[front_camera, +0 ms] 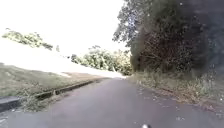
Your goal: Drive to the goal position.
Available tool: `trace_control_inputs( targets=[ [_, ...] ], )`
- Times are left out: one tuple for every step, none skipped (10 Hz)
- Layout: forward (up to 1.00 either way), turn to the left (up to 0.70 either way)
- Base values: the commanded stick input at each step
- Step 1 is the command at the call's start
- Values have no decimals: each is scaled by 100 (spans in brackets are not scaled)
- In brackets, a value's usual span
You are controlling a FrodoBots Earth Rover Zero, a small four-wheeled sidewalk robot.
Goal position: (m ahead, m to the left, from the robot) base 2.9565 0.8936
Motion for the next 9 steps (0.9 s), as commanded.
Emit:
trace_control_inputs(
  targets=[
    [45, 0],
    [45, 0],
    [45, 0],
    [45, 0],
    [45, 0],
    [45, 0],
    [45, 0],
    [45, 0],
    [45, 0]
  ],
)
